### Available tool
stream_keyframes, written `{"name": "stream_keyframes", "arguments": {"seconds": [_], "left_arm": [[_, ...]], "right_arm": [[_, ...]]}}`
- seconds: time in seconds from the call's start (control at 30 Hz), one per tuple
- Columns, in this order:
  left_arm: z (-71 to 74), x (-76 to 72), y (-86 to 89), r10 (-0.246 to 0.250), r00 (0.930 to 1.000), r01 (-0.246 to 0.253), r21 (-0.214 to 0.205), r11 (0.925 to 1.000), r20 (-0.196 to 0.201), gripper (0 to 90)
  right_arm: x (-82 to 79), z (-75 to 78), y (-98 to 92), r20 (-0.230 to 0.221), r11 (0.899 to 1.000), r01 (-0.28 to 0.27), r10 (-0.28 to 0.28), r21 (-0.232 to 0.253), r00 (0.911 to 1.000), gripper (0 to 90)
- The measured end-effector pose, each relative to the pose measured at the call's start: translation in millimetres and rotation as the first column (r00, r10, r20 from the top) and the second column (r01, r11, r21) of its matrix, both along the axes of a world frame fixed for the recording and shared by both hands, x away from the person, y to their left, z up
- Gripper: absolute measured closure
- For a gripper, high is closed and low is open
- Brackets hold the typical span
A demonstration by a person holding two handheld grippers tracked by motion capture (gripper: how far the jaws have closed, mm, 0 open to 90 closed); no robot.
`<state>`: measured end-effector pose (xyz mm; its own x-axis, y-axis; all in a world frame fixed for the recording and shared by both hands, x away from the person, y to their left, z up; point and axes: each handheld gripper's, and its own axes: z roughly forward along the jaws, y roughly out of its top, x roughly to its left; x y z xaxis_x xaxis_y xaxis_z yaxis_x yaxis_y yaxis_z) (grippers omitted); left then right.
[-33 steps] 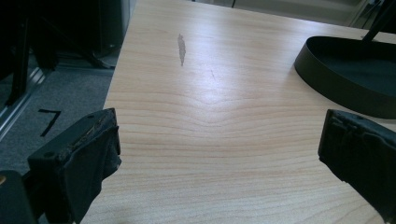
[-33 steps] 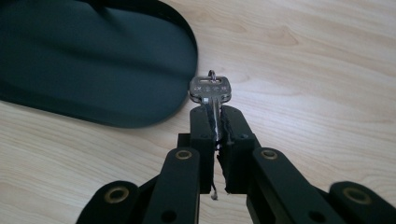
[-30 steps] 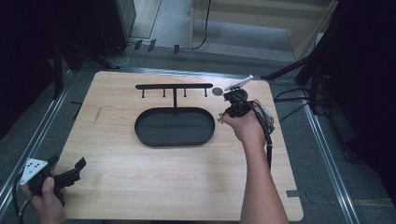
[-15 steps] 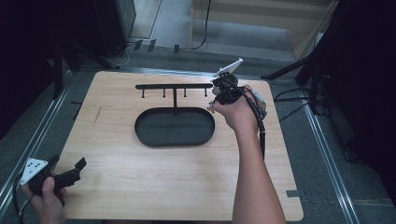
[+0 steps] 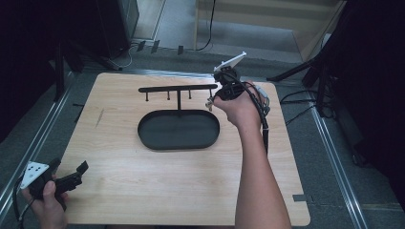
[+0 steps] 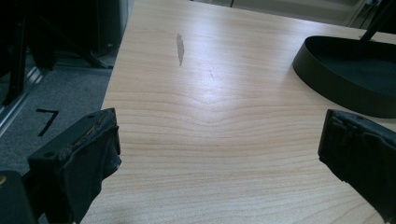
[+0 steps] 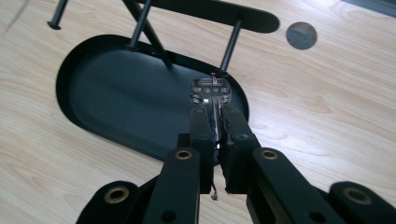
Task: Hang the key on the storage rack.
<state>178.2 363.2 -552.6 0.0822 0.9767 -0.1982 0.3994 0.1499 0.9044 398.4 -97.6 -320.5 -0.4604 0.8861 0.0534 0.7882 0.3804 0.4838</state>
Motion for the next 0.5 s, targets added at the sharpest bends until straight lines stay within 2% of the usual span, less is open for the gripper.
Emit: {"name": "stream_keyframes", "arguments": {"seconds": [0.27,0.5], "left_arm": [[0.0,-0.1,0.2,-0.002,1.0,0.002,-0.003,1.0,0.001,0.0],[-0.1,-0.2,0.3,-0.003,1.0,0.003,-0.003,1.0,0.001,0.0]], "right_arm": [[4.4,3.1,-1.9,0.027,1.0,0.02,-0.02,0.018,0.9994,85.1],[10.3,-1.1,-8.2,0.021,0.999,0.036,-0.037,0.027,0.9991,85.0]]}}
